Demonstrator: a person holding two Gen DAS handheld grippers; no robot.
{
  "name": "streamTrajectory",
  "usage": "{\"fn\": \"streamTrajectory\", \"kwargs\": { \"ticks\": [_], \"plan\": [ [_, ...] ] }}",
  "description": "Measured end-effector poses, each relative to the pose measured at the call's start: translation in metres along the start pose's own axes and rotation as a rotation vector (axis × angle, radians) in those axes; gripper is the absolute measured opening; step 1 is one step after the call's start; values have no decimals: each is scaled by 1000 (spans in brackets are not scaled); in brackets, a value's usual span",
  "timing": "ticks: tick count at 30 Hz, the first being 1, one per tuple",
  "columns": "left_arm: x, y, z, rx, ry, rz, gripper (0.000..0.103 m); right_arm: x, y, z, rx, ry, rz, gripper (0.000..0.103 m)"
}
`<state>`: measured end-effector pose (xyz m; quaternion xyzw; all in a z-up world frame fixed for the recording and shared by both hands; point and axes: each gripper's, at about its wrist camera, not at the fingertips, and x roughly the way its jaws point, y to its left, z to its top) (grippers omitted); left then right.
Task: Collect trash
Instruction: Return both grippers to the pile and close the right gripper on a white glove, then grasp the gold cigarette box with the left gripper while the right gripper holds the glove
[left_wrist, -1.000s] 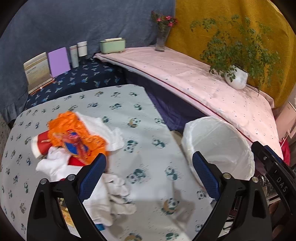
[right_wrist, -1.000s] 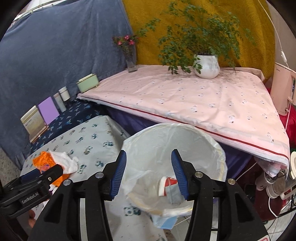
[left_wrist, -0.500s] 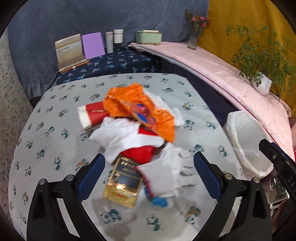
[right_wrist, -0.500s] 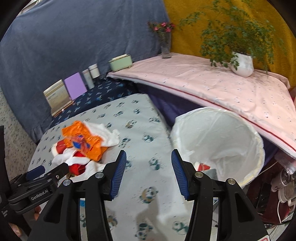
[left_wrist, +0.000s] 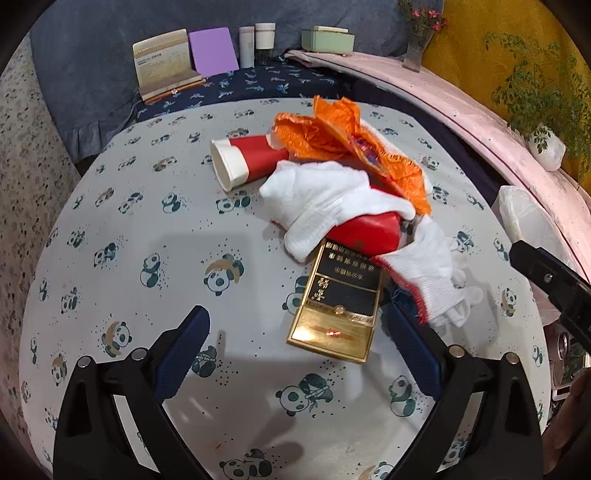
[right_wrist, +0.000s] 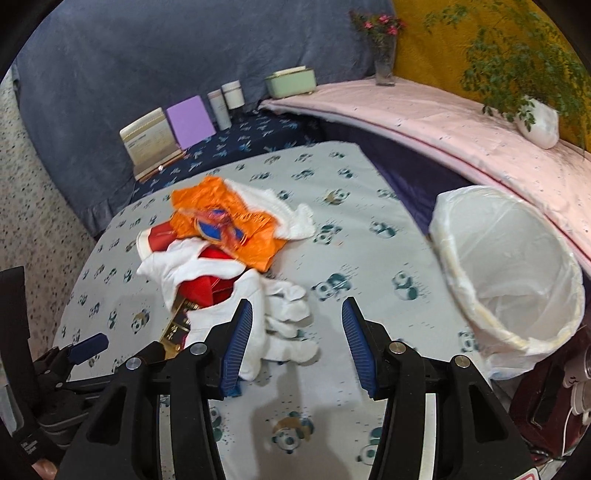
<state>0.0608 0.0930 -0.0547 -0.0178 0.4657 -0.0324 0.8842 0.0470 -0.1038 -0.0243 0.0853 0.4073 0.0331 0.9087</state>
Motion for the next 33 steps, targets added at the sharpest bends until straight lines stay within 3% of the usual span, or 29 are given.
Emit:
{"fn": "streamTrajectory", "kwargs": {
  "ticks": [13,17,21,25,28,31,33],
  "plan": [
    [35,-6,-7,26,73,-25,92,33,19,-5,-21,73,39,49],
    [41,-8,-5,29,88,-49,86,41,21,-5,-22,88,47,49],
    [42,-11,-4,39,85,-79,86,49,23,-6,-22,107,57,49],
    [44,-16,-2,58,78,-66,82,58,25,-7,-20,126,68,46],
    [43,-18,0,86,65,-59,62,63,27,-7,-22,141,88,37],
    [42,-16,2,76,71,-76,59,64,30,-8,-33,145,104,24],
    [40,-16,2,74,71,-82,58,63,33,-8,-50,143,99,7]
  ]
}}
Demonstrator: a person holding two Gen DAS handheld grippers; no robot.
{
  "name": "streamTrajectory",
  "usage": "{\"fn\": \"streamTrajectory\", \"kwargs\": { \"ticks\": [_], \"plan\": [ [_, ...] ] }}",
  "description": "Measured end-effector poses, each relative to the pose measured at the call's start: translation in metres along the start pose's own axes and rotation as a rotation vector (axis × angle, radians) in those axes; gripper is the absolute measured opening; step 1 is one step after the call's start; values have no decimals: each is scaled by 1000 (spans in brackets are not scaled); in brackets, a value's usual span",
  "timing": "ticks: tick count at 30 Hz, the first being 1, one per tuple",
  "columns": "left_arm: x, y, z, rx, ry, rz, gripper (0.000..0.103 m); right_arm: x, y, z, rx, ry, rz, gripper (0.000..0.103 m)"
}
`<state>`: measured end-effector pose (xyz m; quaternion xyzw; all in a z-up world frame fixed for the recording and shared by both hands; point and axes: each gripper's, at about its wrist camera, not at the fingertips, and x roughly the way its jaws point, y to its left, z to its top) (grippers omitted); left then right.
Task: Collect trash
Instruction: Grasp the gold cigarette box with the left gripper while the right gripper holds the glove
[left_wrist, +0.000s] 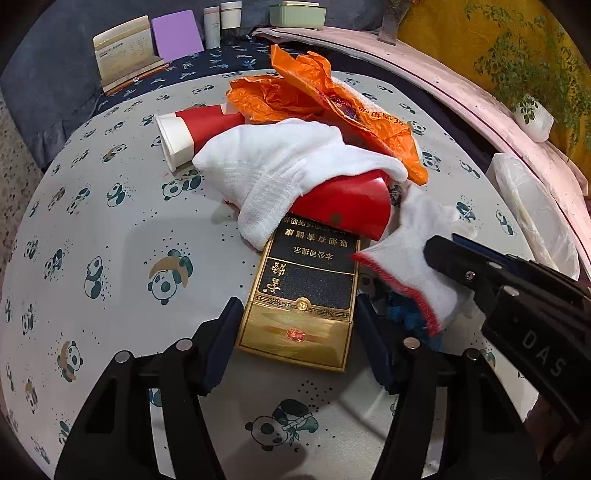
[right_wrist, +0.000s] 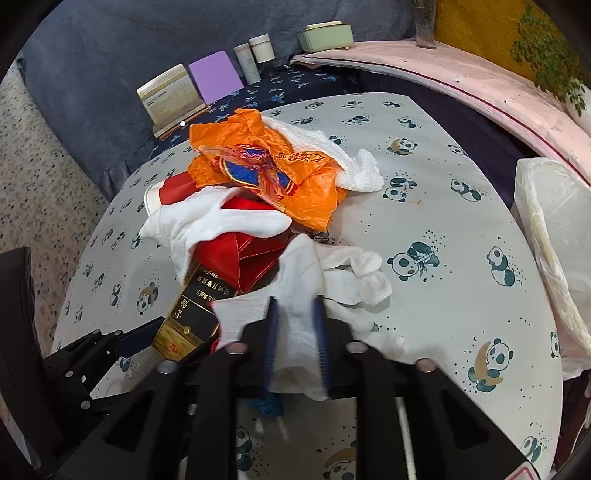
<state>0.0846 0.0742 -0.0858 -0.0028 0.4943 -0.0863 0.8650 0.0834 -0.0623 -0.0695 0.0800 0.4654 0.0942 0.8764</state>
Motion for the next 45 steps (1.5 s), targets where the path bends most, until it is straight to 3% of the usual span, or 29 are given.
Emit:
{"fn": "streamTrajectory", "kwargs": {
  "ticks": [14,15,17,25,29,31,32,33,43,44,45],
  "plan": [
    [-45,-11,2,-2,-76,-36,55,-67,-28,17,65,-174,-7,5],
    [-48,-14,2,1,-80,-44,47,-73,-31,17,71,-189,-12,5],
    [-52,-19,3,10,-60,-76,14,-84,-37,18,84,-221,-21,5],
    [-59,-30,1,8,-46,-90,12,-112,-66,11,141,-279,-48,5],
    [-56,-25,-5,-1,-31,-70,14,-115,-75,4,158,-274,-50,5],
    [-51,-22,-9,0,-14,-46,36,-113,-77,1,163,-266,-49,5],
    [-50,-20,-11,-1,-13,-33,59,-112,-77,-1,164,-262,-47,5],
    [-49,-18,-14,0,-19,-19,72,-110,-77,-2,165,-257,-45,5],
    [-16,-3,-31,27,36,51,74,-97,-71,-6,151,-222,-34,5],
    [-16,-4,-31,34,33,56,72,-96,-70,-6,150,-220,-34,5],
    [-17,-5,-30,39,30,51,62,-95,-70,-6,149,-217,-34,5]
  ]
}}
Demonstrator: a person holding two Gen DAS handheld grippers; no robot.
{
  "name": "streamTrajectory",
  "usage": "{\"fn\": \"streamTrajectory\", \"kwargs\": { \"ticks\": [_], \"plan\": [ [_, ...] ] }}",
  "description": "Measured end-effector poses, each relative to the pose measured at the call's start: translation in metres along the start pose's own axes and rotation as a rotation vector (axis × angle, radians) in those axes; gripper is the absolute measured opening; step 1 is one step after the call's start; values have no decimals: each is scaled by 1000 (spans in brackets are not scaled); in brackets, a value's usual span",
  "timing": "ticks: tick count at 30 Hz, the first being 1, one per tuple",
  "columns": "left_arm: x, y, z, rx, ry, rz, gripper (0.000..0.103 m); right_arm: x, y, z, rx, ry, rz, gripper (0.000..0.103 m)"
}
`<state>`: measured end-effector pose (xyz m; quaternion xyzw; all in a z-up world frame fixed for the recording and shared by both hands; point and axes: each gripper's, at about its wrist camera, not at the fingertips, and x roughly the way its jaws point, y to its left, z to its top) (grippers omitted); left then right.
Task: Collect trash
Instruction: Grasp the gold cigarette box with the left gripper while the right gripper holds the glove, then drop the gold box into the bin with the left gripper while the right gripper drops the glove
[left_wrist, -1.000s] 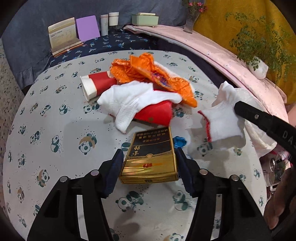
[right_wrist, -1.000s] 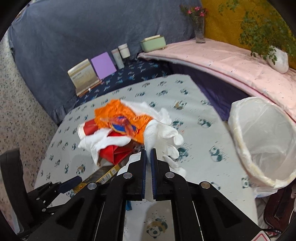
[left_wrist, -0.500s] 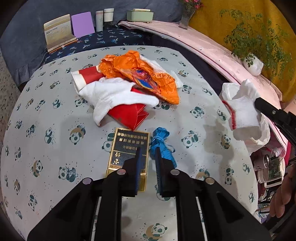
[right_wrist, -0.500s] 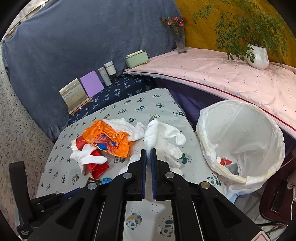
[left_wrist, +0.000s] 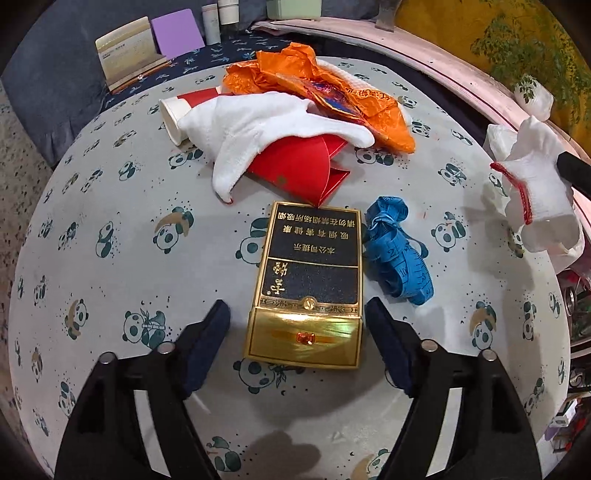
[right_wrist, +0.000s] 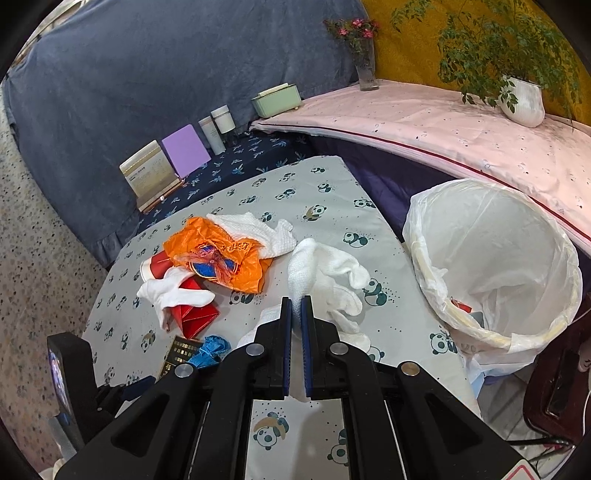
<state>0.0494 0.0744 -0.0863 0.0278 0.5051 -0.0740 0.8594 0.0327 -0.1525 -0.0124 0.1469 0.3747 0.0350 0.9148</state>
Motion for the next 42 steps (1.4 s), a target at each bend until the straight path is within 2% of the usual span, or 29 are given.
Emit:
{"fn": "streamTrajectory", "kwargs": {
  "ticks": [2,10,17,23,32,42],
  "plan": [
    [-2,-3,2,12,-4,-6,55,1,1,0,0,3,-1,5],
    [-26,-7,10,-7,-55,-48,54,-5,4,3,-8,-12,-1,5],
    [-66,-20,28,-4,-154,-91,54,-19,4,9,-7,-47,3,5],
    [-81,-40,46,15,-194,-135,54,-31,-3,12,1,-74,1,5],
    [-83,-96,70,100,-216,-198,54,-46,-37,14,45,-116,-55,5],
    [-66,-185,100,241,-195,-297,54,-64,-114,18,169,-162,-169,5]
  ]
}}
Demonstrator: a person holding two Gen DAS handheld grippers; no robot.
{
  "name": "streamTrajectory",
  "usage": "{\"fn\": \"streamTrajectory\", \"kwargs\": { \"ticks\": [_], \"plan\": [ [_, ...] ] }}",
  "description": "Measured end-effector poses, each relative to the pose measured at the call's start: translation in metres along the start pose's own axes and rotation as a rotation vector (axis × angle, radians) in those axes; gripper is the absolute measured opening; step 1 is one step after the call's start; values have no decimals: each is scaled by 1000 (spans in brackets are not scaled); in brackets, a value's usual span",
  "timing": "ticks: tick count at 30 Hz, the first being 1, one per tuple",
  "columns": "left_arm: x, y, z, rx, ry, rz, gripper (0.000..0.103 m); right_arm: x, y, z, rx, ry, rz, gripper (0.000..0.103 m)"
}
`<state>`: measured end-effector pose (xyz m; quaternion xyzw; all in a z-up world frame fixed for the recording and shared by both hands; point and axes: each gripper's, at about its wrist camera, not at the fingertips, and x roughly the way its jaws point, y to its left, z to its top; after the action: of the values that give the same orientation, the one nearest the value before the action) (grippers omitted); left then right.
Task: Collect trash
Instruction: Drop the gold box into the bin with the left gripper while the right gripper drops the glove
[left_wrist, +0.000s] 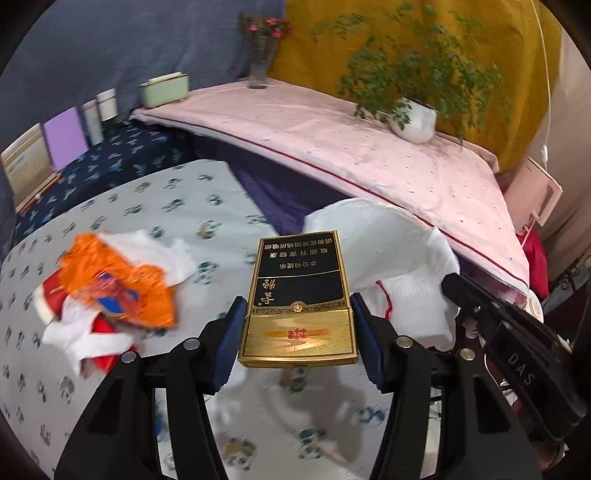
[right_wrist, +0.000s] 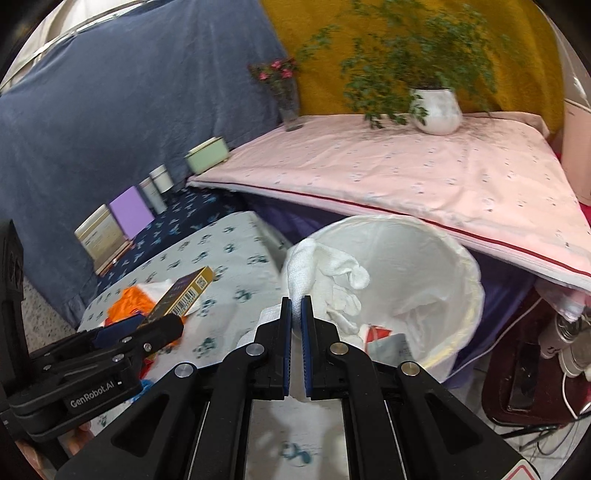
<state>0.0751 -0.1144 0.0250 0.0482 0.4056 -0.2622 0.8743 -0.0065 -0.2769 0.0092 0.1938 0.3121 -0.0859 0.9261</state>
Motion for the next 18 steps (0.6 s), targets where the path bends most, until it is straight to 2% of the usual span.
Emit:
{"fn": "streamTrajectory", "kwargs": {
  "ticks": [7,12,16,18],
  "plan": [
    [46,-50,26,57,45,-76,54,2,-49,3,73,-4,-73,5],
    [67,-71,39,83,48,-105,55,6,-67,7,101,-8,-104,5],
    [76,-75,46,70,58,-101,60,11,-76,11,108,-11,-115,5],
    [76,-72,46,62,50,-92,66,14,-78,13,109,-12,-117,5]
  ]
}}
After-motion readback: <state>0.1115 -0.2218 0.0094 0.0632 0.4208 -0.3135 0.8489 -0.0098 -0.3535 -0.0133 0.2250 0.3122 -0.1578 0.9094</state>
